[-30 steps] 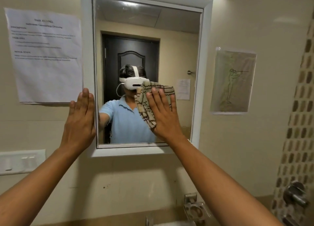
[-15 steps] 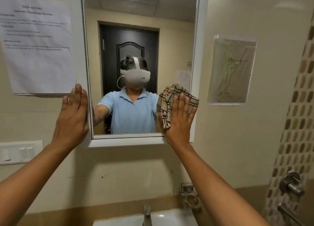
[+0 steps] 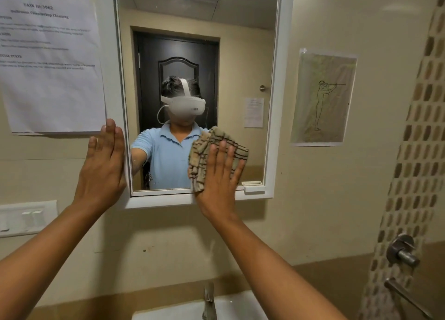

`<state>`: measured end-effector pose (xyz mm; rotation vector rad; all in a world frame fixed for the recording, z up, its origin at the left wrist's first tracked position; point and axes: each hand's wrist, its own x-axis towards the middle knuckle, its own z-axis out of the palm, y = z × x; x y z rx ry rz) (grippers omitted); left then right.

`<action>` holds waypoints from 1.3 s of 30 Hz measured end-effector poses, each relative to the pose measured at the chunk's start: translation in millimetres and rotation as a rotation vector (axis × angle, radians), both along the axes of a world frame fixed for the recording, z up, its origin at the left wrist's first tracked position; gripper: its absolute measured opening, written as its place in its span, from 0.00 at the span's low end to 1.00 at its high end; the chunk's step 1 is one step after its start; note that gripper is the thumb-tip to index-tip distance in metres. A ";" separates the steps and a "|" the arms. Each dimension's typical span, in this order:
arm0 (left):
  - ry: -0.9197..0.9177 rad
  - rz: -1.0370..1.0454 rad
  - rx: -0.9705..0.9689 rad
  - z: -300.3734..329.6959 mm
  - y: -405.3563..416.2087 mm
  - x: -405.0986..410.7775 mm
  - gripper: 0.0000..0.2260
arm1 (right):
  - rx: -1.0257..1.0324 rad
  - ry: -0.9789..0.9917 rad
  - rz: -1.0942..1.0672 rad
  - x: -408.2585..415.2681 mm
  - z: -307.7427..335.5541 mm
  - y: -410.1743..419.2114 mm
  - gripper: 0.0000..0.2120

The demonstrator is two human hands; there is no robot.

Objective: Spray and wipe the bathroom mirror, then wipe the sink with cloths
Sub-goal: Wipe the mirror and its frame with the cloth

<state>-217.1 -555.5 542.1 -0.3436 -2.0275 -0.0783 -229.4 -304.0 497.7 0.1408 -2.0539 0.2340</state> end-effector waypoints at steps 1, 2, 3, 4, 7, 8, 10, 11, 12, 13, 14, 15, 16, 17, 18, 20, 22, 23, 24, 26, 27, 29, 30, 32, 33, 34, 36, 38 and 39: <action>0.001 -0.003 -0.002 0.1 -0.9 -0.6 0.34 | 0.035 -0.004 0.014 0.9 -0.8 -6.1 0.40; 0.000 -0.007 -0.003 0.4 -2.0 -1.1 0.33 | 0.061 -0.008 0.022 1.3 -1.5 -8.9 0.40; 0.000 -0.015 -0.004 0.7 -2.6 -1.7 0.33 | 0.081 -0.008 0.025 1.2 -2.4 -7.8 0.41; 0.002 -0.022 -0.007 0.7 -3.0 -2.1 0.33 | 0.106 -0.004 0.033 0.6 -2.8 -3.8 0.41; 0.024 -0.042 -0.006 0.6 -2.8 -3.4 0.32 | 0.203 0.008 0.077 -1.2 -0.7 17.2 0.39; 0.031 -0.046 -0.002 0.4 -2.3 -3.7 0.32 | 0.219 0.010 0.079 -1.9 0.5 25.2 0.38; 0.037 -0.051 0.007 0.4 -1.9 -3.6 0.32 | 0.197 0.004 0.059 -1.6 2.3 42.2 0.36; 0.036 -0.050 0.008 0.2 -2.0 -3.4 0.32 | 0.170 0.001 0.047 -1.4 2.1 51.0 0.36; 0.033 -0.046 0.005 0.2 -1.6 -3.3 0.32 | 0.143 -0.003 0.033 -0.6 1.4 59.8 0.36; 0.033 -0.041 0.003 -0.1 -1.7 -3.1 0.32 | 0.127 -0.007 0.021 -0.7 0.1 66.7 0.36; 0.035 -0.036 0.002 -0.1 -1.5 -3.1 0.32 | 0.119 -0.004 0.012 -1.0 -1.3 71.6 0.36; 0.038 -0.034 0.000 0.0 -2.1 -3.3 0.32 | 0.110 0.006 0.004 -1.9 -3.0 72.6 0.37; 0.037 -0.033 -0.001 0.0 -2.6 -3.0 0.32 | 0.096 0.020 -0.005 -2.9 -4.5 69.9 0.38; 0.034 -0.033 -0.001 0.3 -2.3 -2.6 0.32 | 0.079 0.032 -0.016 -3.8 -5.9 65.2 0.39; 0.031 -0.031 -0.003 0.3 -2.6 -1.8 0.32 | 0.067 0.038 -0.021 -4.4 -7.6 57.3 0.39; 0.032 -0.031 -0.007 0.7 -2.5 -0.5 0.31 | 0.093 0.042 -0.015 -4.1 -13.4 41.1 0.39; 0.034 -0.037 -0.015 0.8 -2.6 0.9 0.31 | 0.127 0.040 0.000 -2.6 -19.4 26.7 0.36; 0.034 -0.038 -0.017 0.7 -3.5 1.1 0.31 | 0.122 0.039 0.007 -2.0 -20.4 19.7 0.36; 0.036 -0.038 -0.017 0.6 -3.6 1.1 0.31 | 0.114 0.037 0.010 -1.3 -20.4 13.5 0.36; 0.044 -0.037 -0.015 0.5 -5.5 0.2 0.33 | 0.131 0.033 0.019 -2.1 -20.2 -0.6 0.37; 0.045 -0.042 -0.016 0.6 -5.9 -0.4 0.34 | 0.153 0.033 0.027 -2.5 -20.4 -7.8 0.38; 0.049 -0.056 -0.031 1.4 -8.8 -0.3 0.34 | 0.199 0.043 0.051 -2.2 -20.4 -26.7 0.39; 0.056 -0.062 -0.047 2.0 -10.7 0.0 0.33 | 0.221 0.052 0.068 -1.8 -20.4 -37.8 0.40; 0.070 -0.071 -0.080 3.5 -15.4 1.2 0.31 | 0.263 0.057 0.114 0.0 -19.1 -62.8 0.40; 0.074 -0.074 -0.092 4.8 -18.5 1.7 0.30 | 0.286 0.054 0.136 1.2 -18.0 -76.2 0.39; 0.078 -0.077 -0.105 5.8 -21.5 2.0 0.28 | 0.305 0.051 0.152 2.5 -16.9 -88.1 0.39; 0.085 -0.064 -0.142 8.0 -28.4 2.3 0.28 | 0.310 0.042 0.169 3.9 -12.8 -107.1 0.37; 0.083 -0.053 -0.186 10.4 -34.0 2.0 0.29 | 0.288 0.042 0.171 4.0 -3.7 -116.8 0.36; 0.081 -0.056 -0.197 11.6 -36.3 2.1 0.29 | 0.285 0.048 0.172 3.4 2.8 -119.5 0.35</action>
